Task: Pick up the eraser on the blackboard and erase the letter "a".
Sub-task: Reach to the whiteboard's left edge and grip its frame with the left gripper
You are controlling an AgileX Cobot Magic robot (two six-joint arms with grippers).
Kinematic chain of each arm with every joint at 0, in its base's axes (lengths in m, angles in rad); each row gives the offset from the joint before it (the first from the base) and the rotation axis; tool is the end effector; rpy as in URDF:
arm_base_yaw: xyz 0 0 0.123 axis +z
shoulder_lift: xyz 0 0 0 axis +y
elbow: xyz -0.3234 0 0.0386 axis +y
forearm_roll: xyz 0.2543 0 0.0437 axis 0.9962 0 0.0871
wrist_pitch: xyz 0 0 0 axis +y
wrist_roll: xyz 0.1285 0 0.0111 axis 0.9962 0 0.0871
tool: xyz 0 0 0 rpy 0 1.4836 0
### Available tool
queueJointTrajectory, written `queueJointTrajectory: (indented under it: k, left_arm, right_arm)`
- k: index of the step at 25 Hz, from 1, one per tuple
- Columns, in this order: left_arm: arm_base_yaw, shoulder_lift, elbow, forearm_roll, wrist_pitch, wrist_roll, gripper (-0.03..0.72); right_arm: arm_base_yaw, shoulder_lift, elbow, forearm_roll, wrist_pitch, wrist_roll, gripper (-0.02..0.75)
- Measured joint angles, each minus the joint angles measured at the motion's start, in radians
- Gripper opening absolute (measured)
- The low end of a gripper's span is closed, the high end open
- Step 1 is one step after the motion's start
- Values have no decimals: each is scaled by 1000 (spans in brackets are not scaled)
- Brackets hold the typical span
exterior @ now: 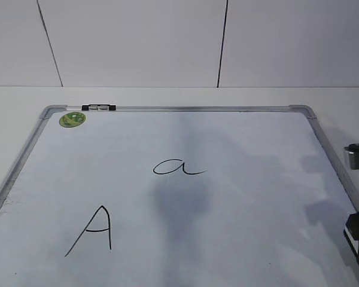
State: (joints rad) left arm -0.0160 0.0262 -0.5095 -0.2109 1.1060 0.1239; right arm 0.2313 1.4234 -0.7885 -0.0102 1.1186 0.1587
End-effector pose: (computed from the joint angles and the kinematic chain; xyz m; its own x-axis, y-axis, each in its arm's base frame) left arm -0.0083 -0.0240 0.2632 -0.4972 0.0357 -0.8669 0.1916 0.9790 -0.0696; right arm 0.2036 0.0467 0.2045 -0.9928 -0.0760 0.0928 -0.0785 0.9966 -0.0237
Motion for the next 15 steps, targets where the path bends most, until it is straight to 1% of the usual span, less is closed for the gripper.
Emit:
queueJointTrajectory:
  k: [5, 9, 13, 15]
  left_arm:
    - [0, 135, 0, -4, -9, 0, 275]
    - [0, 283, -25, -29, -98, 0, 276]
    - [0, 482, -77, -37, -160, 0, 281]
    - [0, 611, -107, -39, -173, 0, 305]
  right_arm:
    - [0, -59, -9, 10, 6, 0, 574]
    - [0, -74, -60, 22, 29, 0, 573]
    - [0, -74, -120, 27, 47, -4, 573]
    - [0, -74, -145, 29, 54, -10, 573]
